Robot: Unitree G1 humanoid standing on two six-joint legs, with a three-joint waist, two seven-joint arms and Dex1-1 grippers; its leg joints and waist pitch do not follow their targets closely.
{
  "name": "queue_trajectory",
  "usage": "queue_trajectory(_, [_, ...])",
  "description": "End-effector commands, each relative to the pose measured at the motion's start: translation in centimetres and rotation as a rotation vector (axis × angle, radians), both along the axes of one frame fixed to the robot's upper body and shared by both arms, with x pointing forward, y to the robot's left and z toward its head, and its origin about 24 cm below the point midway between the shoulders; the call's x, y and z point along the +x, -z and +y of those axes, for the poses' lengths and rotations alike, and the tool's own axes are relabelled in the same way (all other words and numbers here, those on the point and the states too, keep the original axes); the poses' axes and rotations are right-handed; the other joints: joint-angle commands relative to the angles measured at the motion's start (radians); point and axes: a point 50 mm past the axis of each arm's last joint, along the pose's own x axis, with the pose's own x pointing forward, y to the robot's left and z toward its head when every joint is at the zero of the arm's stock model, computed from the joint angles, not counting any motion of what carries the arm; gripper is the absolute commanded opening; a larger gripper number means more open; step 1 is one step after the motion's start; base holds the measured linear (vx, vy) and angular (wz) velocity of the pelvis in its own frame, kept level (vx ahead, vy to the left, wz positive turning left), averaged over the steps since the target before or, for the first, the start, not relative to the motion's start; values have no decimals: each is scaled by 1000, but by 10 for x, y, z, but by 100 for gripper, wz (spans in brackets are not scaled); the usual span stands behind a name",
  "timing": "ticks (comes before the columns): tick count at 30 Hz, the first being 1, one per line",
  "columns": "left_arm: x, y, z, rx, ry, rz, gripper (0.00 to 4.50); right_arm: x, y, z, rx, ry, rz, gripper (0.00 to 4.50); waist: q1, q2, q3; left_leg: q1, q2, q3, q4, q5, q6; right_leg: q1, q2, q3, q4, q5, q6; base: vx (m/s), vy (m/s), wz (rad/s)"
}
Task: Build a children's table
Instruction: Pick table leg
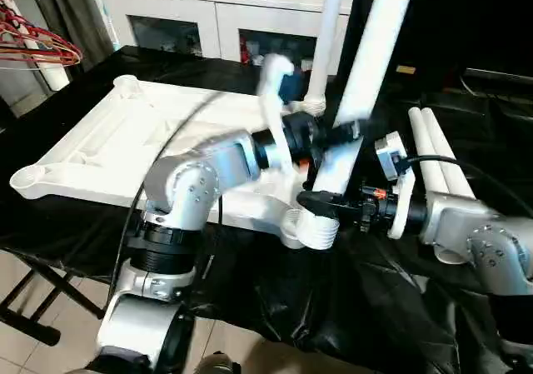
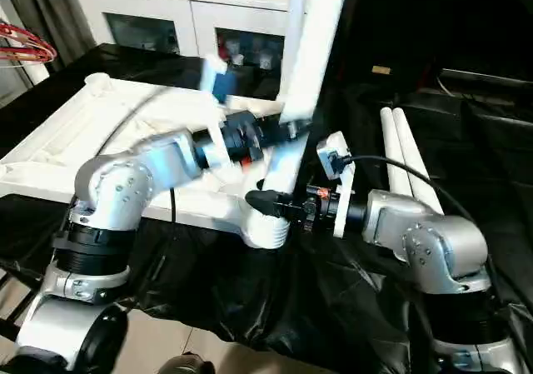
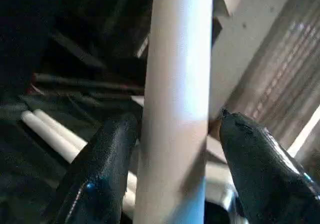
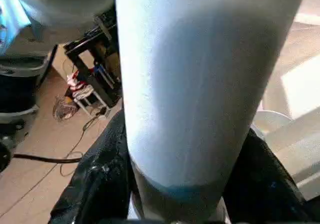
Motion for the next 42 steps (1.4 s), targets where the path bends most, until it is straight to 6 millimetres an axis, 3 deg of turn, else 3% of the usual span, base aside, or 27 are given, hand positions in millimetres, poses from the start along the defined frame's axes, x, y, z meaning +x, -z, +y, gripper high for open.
queue_trajectory(1, [6, -7, 9, -27, -44, -28, 302, 4, -8, -5, 18, 51, -56, 189, 0, -21, -75, 11, 46, -18, -59, -119, 25, 54, -75, 43, -73, -216, -150, 0, 0, 0])
queue_trajectory(3, [10, -2, 19, 17, -86, -62, 302, 5, -8, -5, 15, 74, -75, 189, 2, -20, -75, 13, 47, -19, -61, -122, 25, 53, -74, 44, -75, -220, -140, 0, 0, 0])
queue_trajectory(5, [16, 9, 32, 128, -131, -108, 302, 9, -5, -5, -21, 128, -108, 189, -3, -19, -73, 12, 44, -19, -65, -130, 19, 52, -70, 44, -76, -243, -107, 0, 0, 0])
queue_trajectory(6, [16, 11, 33, 144, -136, -115, 302, 9, -4, -5, -26, 136, -112, 189, -4, -16, -75, 17, 47, -20, -66, -131, 9, 48, -70, 46, -76, -243, -91, 0, 0, 0])
queue_trajectory(7, [19, 23, 42, 287, -162, -184, 302, 14, -2, -7, -64, 201, -151, 189, -3, -10, -74, 18, 48, -21, -68, -137, -1, 47, -71, 45, -76, -236, -96, 0, 0, 0])
queue_trajectory(8, [20, 33, 48, 398, -163, -226, 302, 19, -1, -8, -94, 252, -179, 189, -6, -12, -74, 18, 48, -21, -71, -143, -7, 45, -70, 48, -77, -243, -76, 0, 0, 0])
queue_trajectory(11, [18, 62, 63, 663, -99, -315, 302, 28, 7, -10, -194, 376, -232, 189, -8, -11, -75, 21, 49, -23, -76, -154, -28, 41, -71, 48, -76, -247, -61, 0, 0, 0])
queue_trajectory(13, [16, 73, 68, 728, -60, -329, 302, 29, 11, -9, -231, 407, -251, 189, -14, -10, -76, 23, 47, -19, -76, -152, -48, 42, -72, 49, -69, -213, -78, 0, 0, 0])
queue_trajectory(14, [16, 77, 70, 751, -47, -341, 302, 29, 12, -8, -234, 411, -257, 189, -12, -7, -78, 25, 48, -18, -74, -154, -46, 40, -72, 50, -67, -188, -95, 0, 0, 0])
queue_trajectory(17, [14, 95, 79, 846, 26, -356, 302, 28, 19, -5, -249, 432, -235, 189, -13, -13, -75, 23, 48, -17, -76, -172, -35, 44, -74, 50, -65, -179, -114, 0, 0, 0])
queue_trajectory(18, [14, 102, 82, 877, 61, -352, 302, 28, 21, -5, -252, 448, -231, 189, -13, -9, -75, 24, 51, -18, -77, -182, -34, 43, -78, 51, -65, -186, -122, 0, 0, 0])
queue_trajectory(26, [13, 120, 98, 936, 252, -283, 302, 29, 27, -5, -256, 482, -239, 189, -20, -12, -72, 26, 50, -17, -80, -208, -36, 41, -83, 53, -70, -242, -126, 0, 0, 0])
queue_trajectory(27, [14, 122, 99, 949, 266, -282, 275, 28, 27, -5, -256, 474, -234, 189, -23, -13, -73, 25, 52, -18, -80, -207, -37, 43, -83, 52, -65, -220, -136, 0, 0, 0])
queue_trajectory(32, [16, 129, 103, 1014, 290, -295, 263, 27, 27, -5, -260, 464, -237, 189, -31, -14, -73, 22, 52, -19, -79, -206, -29, 47, -87, 52, -66, -224, -140, 0, 0, 0])
queue_trajectory(33, [19, 132, 105, 1048, 287, -303, 241, 27, 28, -5, -266, 461, -240, 189, -34, -14, -73, 23, 52, -18, -79, -203, -27, 46, -86, 52, -68, -219, -138, 0, 0, 0])
queue_trajectory(42, [24, 136, 111, 1096, 292, -299, 164, 25, 27, -5, -272, 447, -243, 189, -35, -13, -73, 26, 54, -17, -77, -198, -17, 47, -88, 52, -63, -184, -173, 0, 0, 0])
